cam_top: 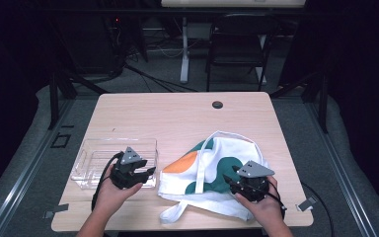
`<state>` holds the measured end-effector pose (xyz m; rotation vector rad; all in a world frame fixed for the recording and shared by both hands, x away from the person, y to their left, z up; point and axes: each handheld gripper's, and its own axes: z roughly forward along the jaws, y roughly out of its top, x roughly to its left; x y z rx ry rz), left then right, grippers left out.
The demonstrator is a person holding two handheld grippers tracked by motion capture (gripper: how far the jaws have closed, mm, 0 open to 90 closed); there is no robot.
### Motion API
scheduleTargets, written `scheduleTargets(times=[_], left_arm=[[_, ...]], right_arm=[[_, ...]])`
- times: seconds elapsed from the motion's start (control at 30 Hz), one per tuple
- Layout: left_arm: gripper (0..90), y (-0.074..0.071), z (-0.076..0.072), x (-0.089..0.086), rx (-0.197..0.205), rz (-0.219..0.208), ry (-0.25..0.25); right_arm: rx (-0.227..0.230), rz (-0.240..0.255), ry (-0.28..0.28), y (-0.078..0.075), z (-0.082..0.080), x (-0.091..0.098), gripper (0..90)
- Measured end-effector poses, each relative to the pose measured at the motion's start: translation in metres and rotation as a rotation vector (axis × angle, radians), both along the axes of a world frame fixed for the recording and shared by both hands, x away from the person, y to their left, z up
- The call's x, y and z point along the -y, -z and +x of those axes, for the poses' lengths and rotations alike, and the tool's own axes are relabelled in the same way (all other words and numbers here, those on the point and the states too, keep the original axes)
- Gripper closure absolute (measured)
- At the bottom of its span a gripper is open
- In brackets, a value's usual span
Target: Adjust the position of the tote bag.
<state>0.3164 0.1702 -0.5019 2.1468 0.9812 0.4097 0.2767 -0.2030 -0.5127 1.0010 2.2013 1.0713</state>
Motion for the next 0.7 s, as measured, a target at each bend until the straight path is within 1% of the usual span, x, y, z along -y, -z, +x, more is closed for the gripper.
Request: scheduleTargets(times=[0.07,0.1,0.13,0.17,0.23,0.27,0.33,0.37,0.4,0.43,0.53,0.57,0.63,0.7], left_arm=[[56.3,0.0,0.0,0.0006,-0.002,-0.001,0.005],[56.2,0.0,0.0,0.0006,-0.002,-0.001,0.005],[56.1,-0.0006,-0.0003,0.0012,-0.011,-0.001,0.015],[55.8,-0.0008,-0.0005,0.0013,-0.011,-0.007,0.019],[55.3,-0.0013,-0.0007,0.0011,-0.011,-0.008,0.024],[54.7,-0.0014,-0.0014,0.0018,-0.007,-0.014,0.014],[54.7,-0.0015,-0.0014,0.0019,-0.005,-0.014,0.011],[55.7,-0.002,-0.0013,0.0016,-0.019,-0.016,0.02],[56.5,-0.0022,-0.0015,0.0018,-0.023,-0.018,0.025],[56.9,-0.0024,-0.0019,0.0022,-0.022,-0.015,0.028],[57.0,-0.0031,-0.0026,0.0036,-0.022,-0.013,0.029],[56.9,-0.0028,-0.0029,0.0044,-0.016,-0.014,0.023],[56.8,-0.0029,-0.003,0.0048,-0.017,-0.009,0.027],[56.8,-0.0029,-0.0031,0.0053,-0.029,-0.004,0.035]], right_arm=[[-0.003,0.005,0.014,-0.0007,-0.0012,0.0001,54.3],[-0.003,-0.001,0.012,-0.001,-0.0015,0.0002,56.4],[0.002,-0.019,0.015,-0.0014,-0.002,0.0,59.8],[0.007,-0.035,0.015,-0.0019,-0.0022,0.0001,61.5],[0.017,-0.045,0.01,-0.0026,-0.0026,0.0001,66.2],[0.009,-0.042,0.008,-0.0027,-0.0022,0.0004,67.4],[-0.01,-0.038,0.003,-0.0019,-0.0015,0.0006,69.9],[-0.014,-0.043,-0.001,-0.0013,-0.0014,0.0006,70.8],[-0.019,-0.044,-0.006,-0.0008,-0.0014,0.0001,71.2],[-0.026,-0.051,-0.019,-0.0007,-0.0011,-0.0001,71.9],[-0.039,-0.053,-0.042,-0.0001,-0.0018,-0.0021,74.2],[-0.04,-0.05,-0.049,0.0001,-0.0024,-0.003,74.9],[-0.038,-0.052,-0.059,0.0007,-0.0034,-0.0051,76.1],[-0.043,-0.058,-0.075,0.0005,-0.0038,-0.0061,76.9]])
